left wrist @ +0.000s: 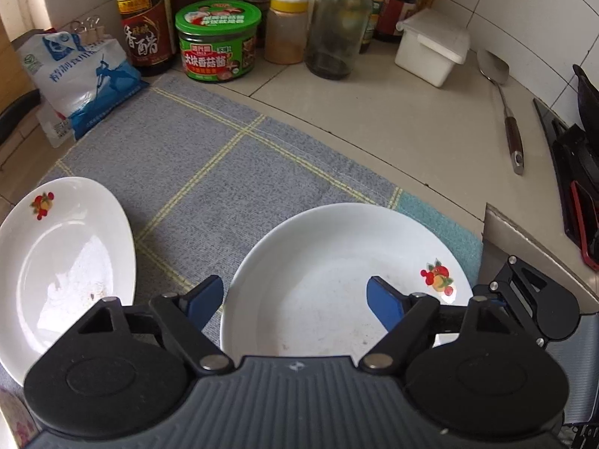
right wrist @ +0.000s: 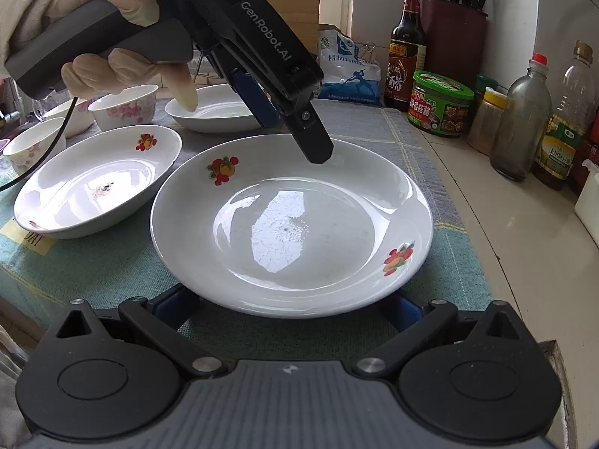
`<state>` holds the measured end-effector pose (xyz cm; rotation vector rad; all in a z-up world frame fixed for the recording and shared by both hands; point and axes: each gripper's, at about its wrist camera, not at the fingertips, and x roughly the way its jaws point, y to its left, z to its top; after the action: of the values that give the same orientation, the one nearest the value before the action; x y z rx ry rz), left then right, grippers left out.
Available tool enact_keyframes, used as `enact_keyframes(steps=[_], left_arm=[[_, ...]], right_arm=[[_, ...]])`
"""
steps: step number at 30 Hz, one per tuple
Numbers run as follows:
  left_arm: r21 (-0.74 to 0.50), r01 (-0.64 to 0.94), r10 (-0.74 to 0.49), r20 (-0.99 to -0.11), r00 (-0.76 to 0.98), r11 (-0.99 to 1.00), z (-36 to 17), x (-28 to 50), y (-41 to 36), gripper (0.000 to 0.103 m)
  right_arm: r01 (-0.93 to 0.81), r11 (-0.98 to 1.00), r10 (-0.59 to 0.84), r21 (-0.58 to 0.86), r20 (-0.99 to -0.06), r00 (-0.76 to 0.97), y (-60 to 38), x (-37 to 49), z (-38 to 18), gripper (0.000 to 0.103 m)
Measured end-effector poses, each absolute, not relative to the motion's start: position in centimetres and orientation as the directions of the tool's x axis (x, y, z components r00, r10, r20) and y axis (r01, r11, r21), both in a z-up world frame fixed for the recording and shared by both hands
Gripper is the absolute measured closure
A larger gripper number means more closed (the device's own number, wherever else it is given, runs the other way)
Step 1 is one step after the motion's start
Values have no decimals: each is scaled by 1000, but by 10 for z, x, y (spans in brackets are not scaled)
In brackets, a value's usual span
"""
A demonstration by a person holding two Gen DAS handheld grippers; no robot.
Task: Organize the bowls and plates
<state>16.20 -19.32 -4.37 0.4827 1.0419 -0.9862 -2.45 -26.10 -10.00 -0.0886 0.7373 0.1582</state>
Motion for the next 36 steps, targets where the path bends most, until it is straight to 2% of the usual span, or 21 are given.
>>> enact_keyframes(steps=[13, 29, 36], left_arm=[[-160, 901, -366, -931, -2, 402, -63, 186, -215, 30], [-162, 924, -312, -949, -50, 346, -73, 190, -231, 31], [-174, 919, -324, -944, -54, 355, -73, 191, -228, 30]], right_arm=[[-192, 981, 128, -23, -671, 730, -265, -23, -101, 0], [-207, 978, 133, -23, -694, 707, -266, -17, -98, 0], [-207, 978, 134, -20, -701, 701, -266, -16, -98, 0]])
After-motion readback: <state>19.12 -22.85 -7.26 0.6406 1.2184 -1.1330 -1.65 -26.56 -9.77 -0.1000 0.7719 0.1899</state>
